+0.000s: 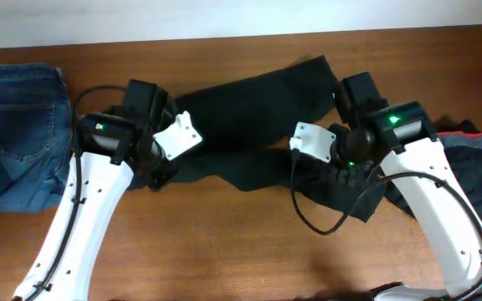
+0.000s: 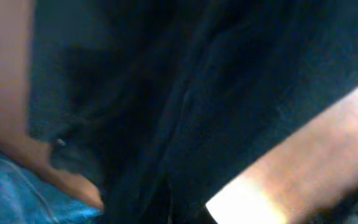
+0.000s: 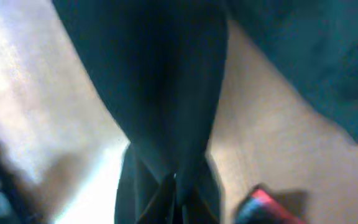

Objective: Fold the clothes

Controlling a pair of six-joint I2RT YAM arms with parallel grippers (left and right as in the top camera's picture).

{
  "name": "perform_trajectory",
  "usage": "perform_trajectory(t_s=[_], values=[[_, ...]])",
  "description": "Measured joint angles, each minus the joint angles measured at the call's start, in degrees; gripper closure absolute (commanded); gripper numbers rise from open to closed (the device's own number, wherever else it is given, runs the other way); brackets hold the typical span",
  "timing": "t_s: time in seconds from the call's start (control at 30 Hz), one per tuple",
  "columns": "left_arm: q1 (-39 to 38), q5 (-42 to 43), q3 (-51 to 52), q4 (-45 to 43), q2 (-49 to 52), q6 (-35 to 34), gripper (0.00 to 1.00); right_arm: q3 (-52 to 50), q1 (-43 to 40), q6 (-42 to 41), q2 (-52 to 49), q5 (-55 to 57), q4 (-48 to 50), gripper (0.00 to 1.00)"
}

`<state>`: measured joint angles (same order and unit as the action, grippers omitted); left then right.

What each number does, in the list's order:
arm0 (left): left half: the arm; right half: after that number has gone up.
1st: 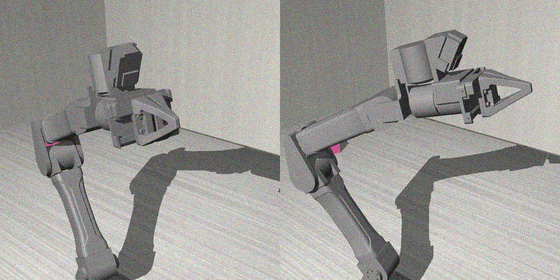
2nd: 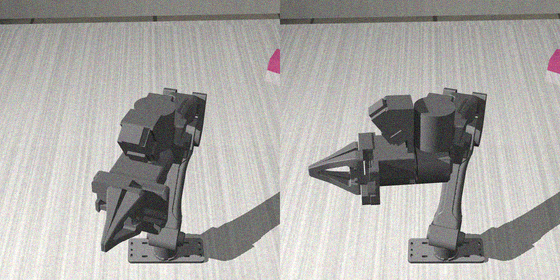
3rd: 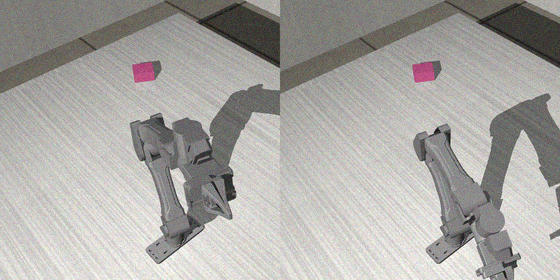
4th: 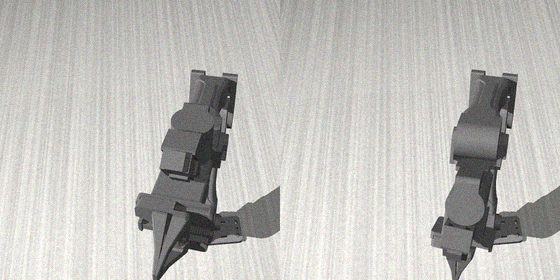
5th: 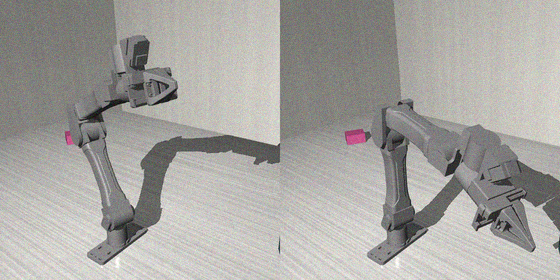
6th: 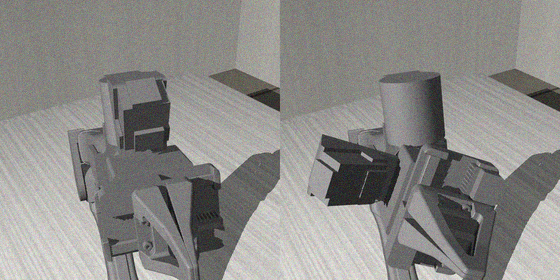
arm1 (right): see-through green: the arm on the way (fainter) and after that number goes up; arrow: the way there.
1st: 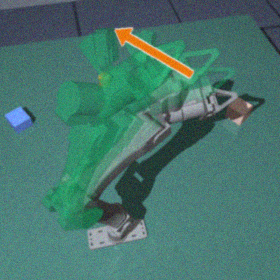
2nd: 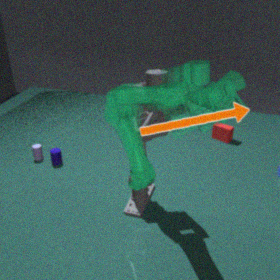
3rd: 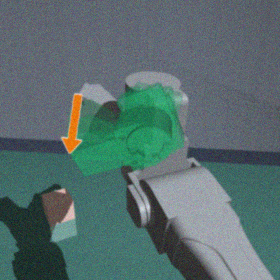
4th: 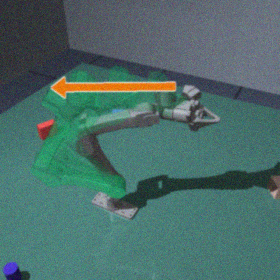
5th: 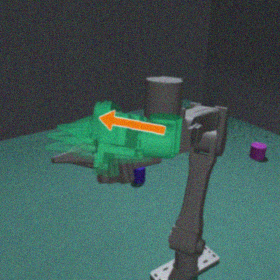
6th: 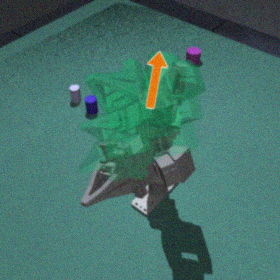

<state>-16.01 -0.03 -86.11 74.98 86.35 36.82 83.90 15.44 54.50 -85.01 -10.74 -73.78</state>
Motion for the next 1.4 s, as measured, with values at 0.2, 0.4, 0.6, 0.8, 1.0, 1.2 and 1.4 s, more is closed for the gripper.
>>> perform_trajectory(t_s=[0.2, 0.4, 0.6, 0.8, 1.0, 1.2, 1.4], values=[[0.0, -1.57, -0.11, -11.89, 1.81, 0.0, 1.0, 0.07, 0.0, 6.78, -0.37, 1.42, 13.75, 0.96], [0.07, -3.5, -0.22, -15.72, 10.32, 0.96, 1.0, 0.13, 0.0, 12.11, -6.71, 1.88, 23.02, 0.96], [1.03, -7.13, -0.2, -20.74, 18.51, 1.53, 1.0, 0.11, 0.0, 13.88, -15.54, 3.45, 28.57, 0.96], [3.17, -8.39, -0.2, -27.58, 21.35, 1.73, 1.0, 0.11, -0.42, 16.02, -19.39, 4.98, 36.48, 0.96], [5.73, -8.39, -0.2, -36.2, 22.01, 1.75, 1.0, 0.11, -3.61, 16.37, -20.63, 3.69, 45.59, 0.96], [5.92, -8.39, -0.22, -41.68, 22.73, 2.19, 1.0, 0.11, -5.64, 16.48, -22.86, -0.09, 49.46, 0.96], [6.08, -8.87, -0.26, -42.71, 26.6, 2.62, 1.0, 0.11, -5.66, 16.5, -25.83, -0.79, 53.66, 0.96]])
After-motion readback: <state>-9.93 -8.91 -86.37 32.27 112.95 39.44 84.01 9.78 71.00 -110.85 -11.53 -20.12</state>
